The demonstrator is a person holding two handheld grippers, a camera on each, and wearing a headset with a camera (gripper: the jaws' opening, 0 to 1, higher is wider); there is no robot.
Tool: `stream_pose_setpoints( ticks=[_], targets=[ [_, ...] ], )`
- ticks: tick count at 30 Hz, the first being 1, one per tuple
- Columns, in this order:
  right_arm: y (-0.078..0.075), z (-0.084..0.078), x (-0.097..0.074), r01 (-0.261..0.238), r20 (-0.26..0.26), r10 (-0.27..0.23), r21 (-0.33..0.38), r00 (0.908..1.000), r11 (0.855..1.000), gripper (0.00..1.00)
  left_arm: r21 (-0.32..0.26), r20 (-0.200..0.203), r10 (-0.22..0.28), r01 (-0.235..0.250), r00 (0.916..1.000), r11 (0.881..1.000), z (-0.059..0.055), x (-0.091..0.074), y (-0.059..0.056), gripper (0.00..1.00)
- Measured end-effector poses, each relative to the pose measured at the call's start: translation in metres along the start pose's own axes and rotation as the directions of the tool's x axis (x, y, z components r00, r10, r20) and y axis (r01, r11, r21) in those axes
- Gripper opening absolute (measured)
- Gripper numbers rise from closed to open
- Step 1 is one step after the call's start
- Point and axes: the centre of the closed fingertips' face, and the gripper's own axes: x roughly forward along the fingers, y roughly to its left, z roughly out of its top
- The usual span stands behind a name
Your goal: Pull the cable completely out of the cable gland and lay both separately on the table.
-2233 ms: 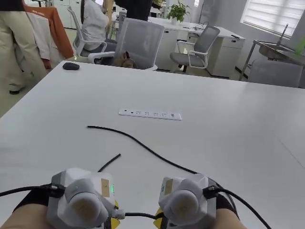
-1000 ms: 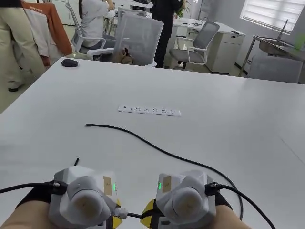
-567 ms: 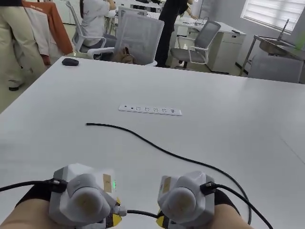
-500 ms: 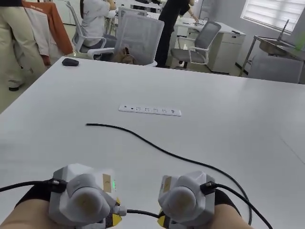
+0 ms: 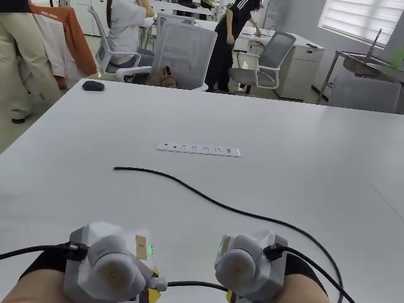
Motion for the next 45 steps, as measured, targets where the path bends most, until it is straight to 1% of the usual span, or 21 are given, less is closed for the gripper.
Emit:
stream_pose_setpoints(
  ticks=[3, 5, 6, 10, 11, 12, 13, 14, 17, 18, 19, 20, 21, 22, 24, 25, 33, 35, 37, 42, 45],
  targets=[
    [0.007, 0.006, 0.002, -0.019, 0.015, 0.019, -0.033, 0.9997, 0.999, 0.15, -0.003, 0.0, -0.004, 0.004, 1.0, 1.0, 0.0, 0.0, -0.001, 0.17],
    [0.011, 0.013, 0.0, -0.031, 0.037, 0.033, -0.05, 0.9988, 0.998, 0.17, 0.001, 0.0, -0.008, 0.008, 1.0, 1.0, 0.0, 0.001, -0.002, 0.17],
    [0.017, 0.026, -0.001, -0.054, 0.099, 0.062, -0.087, 0.9932, 0.995, 0.18, 0.002, -0.001, -0.009, 0.009, 1.0, 1.0, 0.001, 0.001, -0.002, 0.17],
    [0.027, 0.044, -0.007, -0.087, 0.183, 0.105, -0.106, 0.9775, 0.991, 0.19, 0.004, 0.003, -0.008, 0.008, 1.0, 1.0, 0.002, 0.0, -0.002, 0.17],
    [0.028, 0.045, -0.007, -0.09, 0.188, 0.109, -0.105, 0.9762, 0.99, 0.19, 0.003, 0.006, -0.006, 0.006, 1.0, 1.0, 0.002, 0.0, -0.002, 0.17],
    [0.032, 0.05, -0.009, -0.103, 0.209, 0.126, -0.116, 0.9698, 0.988, 0.2, 0.0, 0.01, -0.004, 0.004, 0.9999, 1.0, 0.003, 0.0, -0.001, 0.17],
    [0.033, 0.052, -0.01, -0.104, 0.216, 0.129, -0.121, 0.9679, 0.987, 0.2, 0.0, 0.012, -0.004, 0.004, 0.9999, 1.0, 0.004, 0.0, -0.001, 0.17],
    [0.035, 0.06, -0.013, -0.095, 0.252, 0.129, -0.142, 0.9591, 0.985, 0.2, 0.001, 0.015, -0.003, 0.003, 0.9999, 1.0, 0.004, 0.0, -0.001, 0.17],
    [0.04, 0.072, -0.018, -0.108, 0.303, 0.151, -0.153, 0.9408, 0.982, 0.2, 0.009, 0.019, -0.011, 0.011, 0.9998, 1.0, 0.006, 0.001, -0.004, 0.17],
    [0.039, 0.075, -0.019, -0.094, 0.314, 0.14, -0.157, 0.939, 0.983, 0.19, 0.019, 0.022, -0.019, 0.019, 0.9996, 1.0, 0.008, 0.001, -0.006, 0.17],
    [0.034, 0.083, -0.024, -0.049, 0.35, 0.111, -0.18, 0.9303, 0.982, 0.16, 0.025, 0.026, -0.025, 0.024, 0.9994, 0.999, 0.009, 0.001, -0.008, 0.17],
    [0.034, 0.086, -0.026, -0.05, 0.366, 0.113, -0.177, 0.9237, 0.983, 0.14, 0.032, 0.029, -0.029, 0.028, 0.9992, 0.999, 0.01, 0.001, -0.009, 0.17],
    [0.036, 0.09, -0.028, -0.071, 0.389, 0.125, -0.151, 0.9125, 0.986, 0.12, 0.039, 0.031, -0.029, 0.028, 0.9991, 0.999, 0.011, 0.001, -0.01, 0.17],
    [0.036, 0.09, -0.028, -0.081, 0.391, 0.132, -0.143, 0.9108, 0.986, 0.1, 0.04, 0.033, -0.03, 0.028, 0.999, 0.999, 0.012, 0.001, -0.01, 0.17],
    [0.036, 0.087, -0.026, -0.075, 0.376, 0.131, -0.161, 0.9174, 0.984, 0.05, 0.042, 0.041, -0.028, 0.027, 0.9988, 0.999, 0.014, 0.001, -0.009, 0.17],
    [0.037, 0.087, -0.026, -0.08, 0.376, 0.135, -0.159, 0.9166, 0.984, 0.03, 0.04, 0.046, -0.025, 0.023, 0.9986, 0.999, 0.015, 0.001, -0.008, 0.17],
    [0.037, 0.086, -0.024, -0.067, 0.363, 0.123, -0.163, 0.9236, 0.984, 0.03, 0.039, 0.045, -0.025, 0.023, 0.9987, 0.999, 0.014, 0.001, -0.008, 0.17],
    [0.033, 0.082, -0.021, -0.054, 0.339, 0.106, -0.159, 0.935, 0.986, 0.03, 0.036, 0.034, -0.011, 0.01, 0.9994, 0.999, 0.011, 0.0, -0.004, 0.17],
    [0.031, 0.078, -0.02, -0.049, 0.324, 0.097, -0.153, 0.9411, 0.987, 0.03, 0.026, 0.034, -0.006, 0.005, 0.9994, 1.0, 0.009, -0.001, -0.002, 0.17],
    [0.025, 0.071, -0.018, -0.041, 0.305, 0.08, -0.131, 0.949, 0.99, 0.02, 0.021, 0.035, 0.006, -0.007, 0.9994, 1.0, 0.01, -0.001, 0.0, 0.17],
    [0.022, 0.066, -0.016, -0.032, 0.279, 0.067, -0.126, 0.958, 0.992, 0.02, 0.021, 0.03, 0.012, -0.012, 0.9995, 1.0, 0.009, -0.001, 0.001, 0.17]
  ],
)
